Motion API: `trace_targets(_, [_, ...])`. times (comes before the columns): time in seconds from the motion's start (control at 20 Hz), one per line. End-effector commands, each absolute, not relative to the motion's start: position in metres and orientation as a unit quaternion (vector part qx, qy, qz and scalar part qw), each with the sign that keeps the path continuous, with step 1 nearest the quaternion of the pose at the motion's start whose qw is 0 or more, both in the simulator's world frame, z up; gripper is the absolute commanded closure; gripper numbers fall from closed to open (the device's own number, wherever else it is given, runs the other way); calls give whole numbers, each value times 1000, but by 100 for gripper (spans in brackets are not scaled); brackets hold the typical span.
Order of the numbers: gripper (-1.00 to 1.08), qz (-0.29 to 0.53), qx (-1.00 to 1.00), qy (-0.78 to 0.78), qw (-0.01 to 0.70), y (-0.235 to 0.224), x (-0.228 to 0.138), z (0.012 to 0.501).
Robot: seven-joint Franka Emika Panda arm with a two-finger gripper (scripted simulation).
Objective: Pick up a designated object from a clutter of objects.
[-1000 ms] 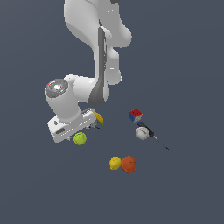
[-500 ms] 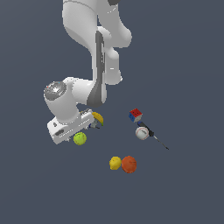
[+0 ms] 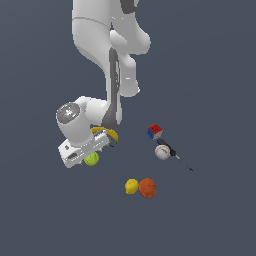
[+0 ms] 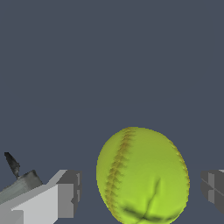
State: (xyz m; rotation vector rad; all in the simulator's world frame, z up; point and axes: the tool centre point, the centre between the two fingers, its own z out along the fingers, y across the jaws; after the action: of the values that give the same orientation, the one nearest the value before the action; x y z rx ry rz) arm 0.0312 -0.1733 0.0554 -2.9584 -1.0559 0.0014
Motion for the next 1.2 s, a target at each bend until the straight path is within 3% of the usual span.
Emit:
trace_targets(0.0, [-92, 0, -942, -336, 0, -173, 31, 46])
trace_targets(0.2, [-92, 0, -942, -336, 0, -174, 32, 41])
trace_targets(0.25, [108, 0, -942, -336, 0, -174, 32, 41])
trace_targets(1.15, [108, 0, -942, -336, 0, -165, 35, 61])
